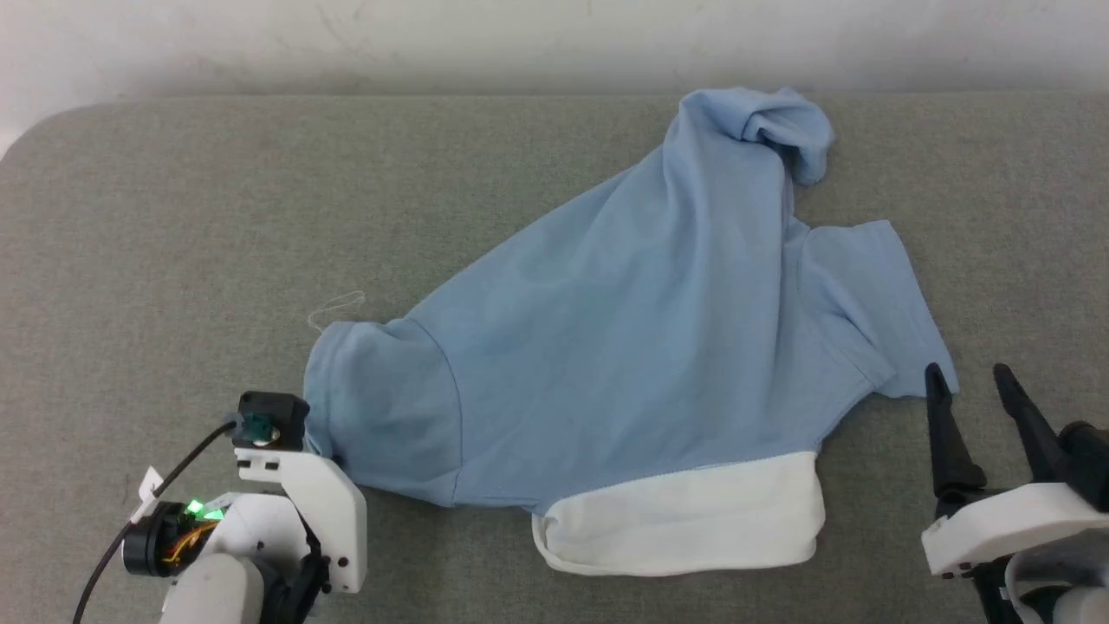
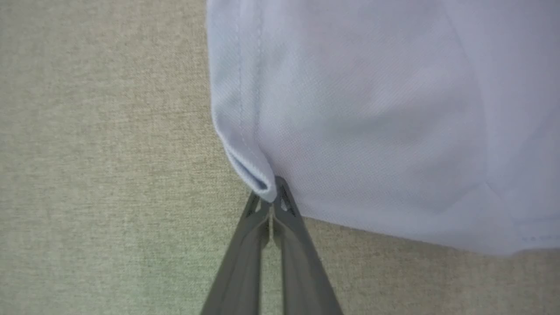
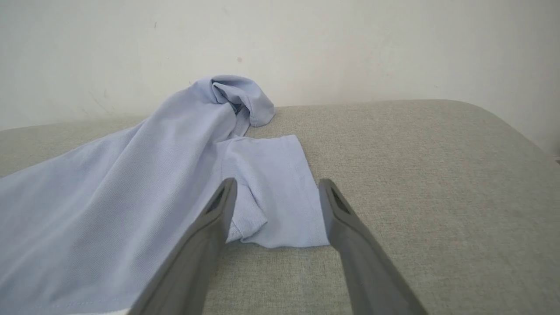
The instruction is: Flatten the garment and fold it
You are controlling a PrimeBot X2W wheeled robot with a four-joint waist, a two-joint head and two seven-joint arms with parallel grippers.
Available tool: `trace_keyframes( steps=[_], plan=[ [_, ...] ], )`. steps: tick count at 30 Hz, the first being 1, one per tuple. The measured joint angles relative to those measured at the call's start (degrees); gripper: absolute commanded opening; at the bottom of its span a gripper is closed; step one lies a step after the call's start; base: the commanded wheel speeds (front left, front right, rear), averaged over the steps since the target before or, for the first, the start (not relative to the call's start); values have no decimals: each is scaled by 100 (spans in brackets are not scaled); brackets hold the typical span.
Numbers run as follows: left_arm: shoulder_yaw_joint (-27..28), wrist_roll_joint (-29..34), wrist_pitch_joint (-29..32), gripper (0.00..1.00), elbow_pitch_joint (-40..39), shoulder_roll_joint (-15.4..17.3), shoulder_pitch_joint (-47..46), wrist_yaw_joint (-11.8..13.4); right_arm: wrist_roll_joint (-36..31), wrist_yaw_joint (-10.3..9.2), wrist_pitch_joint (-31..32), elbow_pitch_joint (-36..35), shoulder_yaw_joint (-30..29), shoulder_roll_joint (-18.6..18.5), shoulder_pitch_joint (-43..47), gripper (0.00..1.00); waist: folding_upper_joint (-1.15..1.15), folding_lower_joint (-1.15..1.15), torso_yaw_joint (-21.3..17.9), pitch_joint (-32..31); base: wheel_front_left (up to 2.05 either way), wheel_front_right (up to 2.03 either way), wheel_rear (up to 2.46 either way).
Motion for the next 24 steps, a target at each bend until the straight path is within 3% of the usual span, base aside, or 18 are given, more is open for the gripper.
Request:
trace_keyframes(
  steps=[6, 17, 24],
  plan=[
    [20, 2, -578, 0, -155, -87, 173, 108, -10, 0, 597, 32, -137, -234, 58, 100, 0, 0, 148, -190, 0, 0, 0],
    [-116, -51, -923, 0, -1140, -302, 513, 189, 266, 0, 3305, 501, -546, -844, -382, 100, 0, 0, 596, -299, 0, 0, 0],
    [-246, -51, -980, 0, -1437, -332, 524, 197, 53, 0, 4229, 1043, -626, -1003, -1024, 100, 0, 0, 798, -121, 0, 0, 0]
  ],
)
